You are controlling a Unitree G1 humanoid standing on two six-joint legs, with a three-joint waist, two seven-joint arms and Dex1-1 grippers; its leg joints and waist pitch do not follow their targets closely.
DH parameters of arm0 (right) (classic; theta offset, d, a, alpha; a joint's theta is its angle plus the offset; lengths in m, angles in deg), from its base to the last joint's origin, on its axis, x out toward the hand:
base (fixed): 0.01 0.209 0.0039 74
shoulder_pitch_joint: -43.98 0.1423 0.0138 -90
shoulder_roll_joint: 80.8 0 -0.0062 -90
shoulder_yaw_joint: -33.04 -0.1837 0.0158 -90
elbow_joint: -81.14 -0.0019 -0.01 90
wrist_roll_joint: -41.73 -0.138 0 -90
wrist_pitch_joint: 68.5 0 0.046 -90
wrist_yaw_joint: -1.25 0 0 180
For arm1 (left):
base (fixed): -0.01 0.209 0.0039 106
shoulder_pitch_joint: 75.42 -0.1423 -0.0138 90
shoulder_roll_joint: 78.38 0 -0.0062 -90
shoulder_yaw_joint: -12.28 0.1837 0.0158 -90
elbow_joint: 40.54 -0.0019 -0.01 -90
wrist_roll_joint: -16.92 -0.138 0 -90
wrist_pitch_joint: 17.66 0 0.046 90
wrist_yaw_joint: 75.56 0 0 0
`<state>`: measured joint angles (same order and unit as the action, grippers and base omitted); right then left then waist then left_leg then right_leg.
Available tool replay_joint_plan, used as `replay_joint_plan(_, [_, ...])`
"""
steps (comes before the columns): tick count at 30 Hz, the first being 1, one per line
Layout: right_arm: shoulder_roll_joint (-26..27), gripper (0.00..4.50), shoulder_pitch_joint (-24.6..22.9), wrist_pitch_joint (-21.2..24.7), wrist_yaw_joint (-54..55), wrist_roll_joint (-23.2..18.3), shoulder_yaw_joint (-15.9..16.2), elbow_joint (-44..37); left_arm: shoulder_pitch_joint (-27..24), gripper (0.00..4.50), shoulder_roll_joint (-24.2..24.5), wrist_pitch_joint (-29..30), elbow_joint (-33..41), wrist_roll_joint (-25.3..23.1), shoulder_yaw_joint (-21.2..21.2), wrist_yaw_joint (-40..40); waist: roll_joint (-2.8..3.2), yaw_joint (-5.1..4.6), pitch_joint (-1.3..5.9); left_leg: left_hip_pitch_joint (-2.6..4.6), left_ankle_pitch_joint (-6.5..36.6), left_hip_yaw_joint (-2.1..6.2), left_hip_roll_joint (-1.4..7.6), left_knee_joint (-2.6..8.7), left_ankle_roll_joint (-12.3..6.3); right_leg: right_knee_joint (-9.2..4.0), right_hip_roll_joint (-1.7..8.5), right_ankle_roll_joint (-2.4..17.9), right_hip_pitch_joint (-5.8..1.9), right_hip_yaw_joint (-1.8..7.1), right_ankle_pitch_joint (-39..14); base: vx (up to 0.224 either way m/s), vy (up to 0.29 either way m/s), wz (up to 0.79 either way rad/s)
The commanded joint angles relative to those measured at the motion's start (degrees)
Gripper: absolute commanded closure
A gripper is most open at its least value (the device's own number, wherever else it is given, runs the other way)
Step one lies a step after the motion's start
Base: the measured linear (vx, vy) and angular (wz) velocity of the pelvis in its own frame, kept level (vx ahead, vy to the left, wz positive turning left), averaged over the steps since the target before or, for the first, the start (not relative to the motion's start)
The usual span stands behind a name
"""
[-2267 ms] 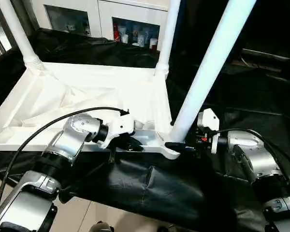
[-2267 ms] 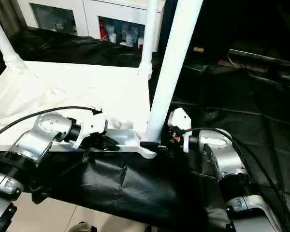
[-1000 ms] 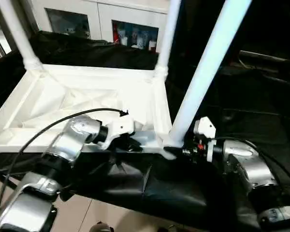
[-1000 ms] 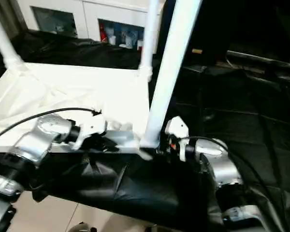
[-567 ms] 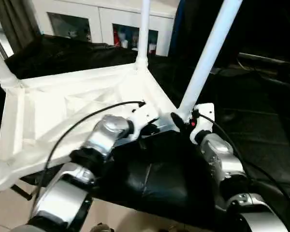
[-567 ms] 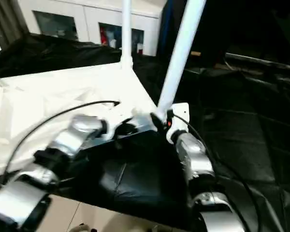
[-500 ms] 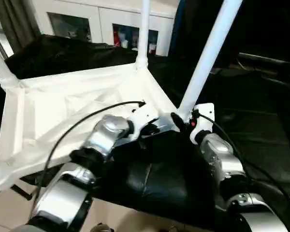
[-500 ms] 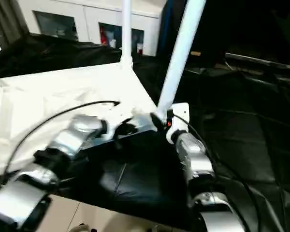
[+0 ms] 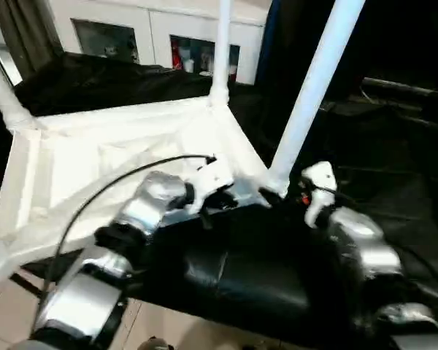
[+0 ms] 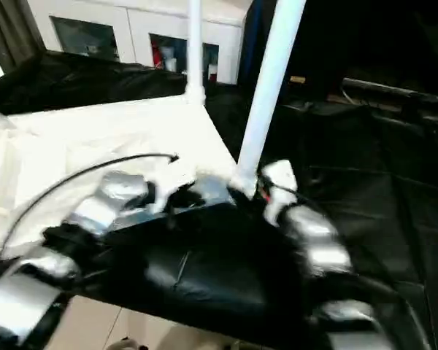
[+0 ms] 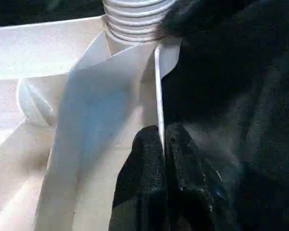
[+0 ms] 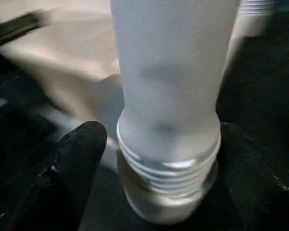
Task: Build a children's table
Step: Rotate leg to tighten
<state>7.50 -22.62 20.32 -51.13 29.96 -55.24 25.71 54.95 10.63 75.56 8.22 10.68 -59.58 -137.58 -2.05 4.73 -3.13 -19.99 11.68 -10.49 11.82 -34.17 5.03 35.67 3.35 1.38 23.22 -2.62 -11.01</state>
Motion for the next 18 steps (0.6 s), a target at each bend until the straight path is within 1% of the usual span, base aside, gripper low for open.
replay_joint_plan(1, [-0.45,0.65,0.25,0.64,-7.05,-1.62,3.01,-3.86,-1.20,4.50,-0.31,-1.49,1.42,1.49,2.30,-4.51,-0.07,0.03,3.55,-0.18,8.04,0.44,1.48,3.85,-5.36,-4.40,4.35,13.32,-3.44,2.51,-7.01,0.000,0.000,0.00])
replay_joint_plan(2, [-1.48,0.65,0.03,0.90,-8.86,-1.64,3.44,-4.40,-1.68,4.50,0.63,-1.62,2.45,2.03,2.52,-6.42,0.04,0.05,3.54,-0.04,8.27,0.39,1.54,3.85,-5.30,-4.44,4.39,13.45,-3.30,2.52,-7.38,0.000,0.000,0.00])
replay_joint_plan(3, [-2.70,0.65,-0.22,1.20,-10.89,-1.61,3.98,-5.02,-2.25,4.50,1.64,-1.36,3.73,2.77,2.62,-8.50,0.12,0.07,3.50,-0.05,9.04,0.45,1.64,3.93,-4.83,-4.46,4.50,13.57,-3.34,2.51,-8.52,0.000,0.000,0.00])
replay_joint_plan(4, [-3.93,0.65,-0.48,1.63,-12.92,-1.67,4.52,-5.75,-2.88,4.50,2.52,-1.26,5.16,3.83,2.43,-10.92,0.26,0.12,3.38,0.19,9.92,0.39,1.77,4.04,-4.22,-4.65,4.41,13.54,-3.06,2.49,-10.08,0.000,0.000,0.00])
replay_joint_plan(5, [-4.52,0.65,-0.65,1.95,-14.10,-1.63,4.75,-6.18,-3.26,4.50,3.04,-0.60,6.25,4.50,2.19,-12.44,0.17,0.14,3.45,0.15,9.78,0.34,1.78,4.01,-4.14,-4.61,4.37,13.56,-3.11,2.50,-9.93,0.000,0.000,0.00])
replay_joint_plan(6, [-4.61,0.65,-0.68,2.01,-14.31,-1.61,4.78,-6.26,-3.33,4.50,3.14,-0.40,6.46,4.60,2.16,-12.69,0.21,0.28,3.41,0.19,9.62,0.33,1.85,4.04,-3.98,-4.53,4.40,13.63,-3.01,2.54,-9.63,0.000,0.000,0.00])
replay_joint_plan(7, [-4.93,0.65,-0.71,2.10,-15.10,-1.49,4.99,-6.44,-3.65,4.50,3.92,0.28,7.46,4.96,2.18,-14.00,0.26,0.37,3.43,0.30,9.52,0.29,1.88,4.04,-3.87,-4.52,4.40,13.70,-2.94,2.55,-9.51,0.000,0.000,0.00])
replay_joint_plan(8, [-5.26,0.65,-0.72,2.18,-15.92,-1.42,5.28,-6.70,-4.06,4.50,4.99,0.80,8.65,5.30,2.31,-15.58,0.16,0.52,3.54,0.47,9.35,0.25,1.93,4.00,-3.69,-4.30,4.42,14.01,-2.87,2.54,-8.71,0.000,0.000,0.00])
replay_joint_plan(9, [-5.34,0.65,-0.73,2.22,-16.09,-1.42,5.34,-6.78,-4.14,4.50,5.20,0.90,8.89,5.36,2.33,-15.89,0.14,0.36,3.48,0.18,8.63,0.28,1.85,4.07,-3.70,-4.16,4.28,14.27,-3.02,2.50,-7.69,0.000,0.000,0.00])
replay_joint_plan(10, [-5.69,0.65,-0.78,2.78,-17.35,-1.69,5.77,-7.30,-4.51,4.50,6.35,0.79,9.77,5.75,2.20,-17.35,0.18,0.39,3.53,0.10,8.31,0.25,1.78,4.03,-3.66,-4.15,4.28,14.22,-3.09,2.48,-7.28,0.000,0.000,0.00])
replay_joint_plan(12, [-5.81,0.65,-0.80,3.20,-18.04,-1.82,6.06,-7.55,-4.54,4.50,6.74,0.51,9.75,5.83,2.00,-17.68,0.21,0.35,3.55,0.01,8.11,0.26,1.79,4.03,-3.77,-4.01,4.23,14.18,-3.19,2.42,-6.22,0.000,0.000,0.00])
replay_joint_plan(13, [-5.88,0.80,-0.82,3.49,-18.46,-1.89,6.34,-7.72,-4.56,4.50,7.11,0.39,9.81,5.86,1.94,-17.92,0.04,0.31,3.62,0.00,7.65,0.26,1.75,3.97,-3.94,-3.91,4.25,14.18,-3.22,2.40,-5.68,0.000,0.000,0.00])
replay_joint_plan(16, [-5.86,1.01,-0.91,3.85,-18.86,-2.04,6.60,-8.01,-4.63,4.50,7.45,0.42,9.96,5.68,1.78,-18.00,0.08,0.31,3.71,0.02,6.27,0.19,1.74,3.86,-4.29,-3.78,4.30,14.65,-3.21,2.39,-3.75,0.000,0.000,0.00])
replay_joint_plan(17, [-5.82,1.10,-0.96,4.08,-19.08,-2.17,6.60,-8.15,-4.76,4.50,7.58,0.57,10.28,5.63,1.67,-17.92,-0.08,0.28,3.70,0.03,6.30,0.17,1.76,3.86,-4.36,-3.78,4.29,14.68,-3.21,2.36,-3.76,0.000,0.000,0.00])
replay_joint_plan(18, [-5.73,1.22,-1.04,4.38,-19.24,-2.31,6.63,-8.32,-4.86,4.50,7.62,0.76,10.51,5.66,1.55,-17.81,-0.08,0.31,3.70,-0.02,6.25,0.21,1.77,3.86,-4.36,-3.73,4.38,14.71,-3.29,2.39,-3.84,0.000,0.000,0.00])
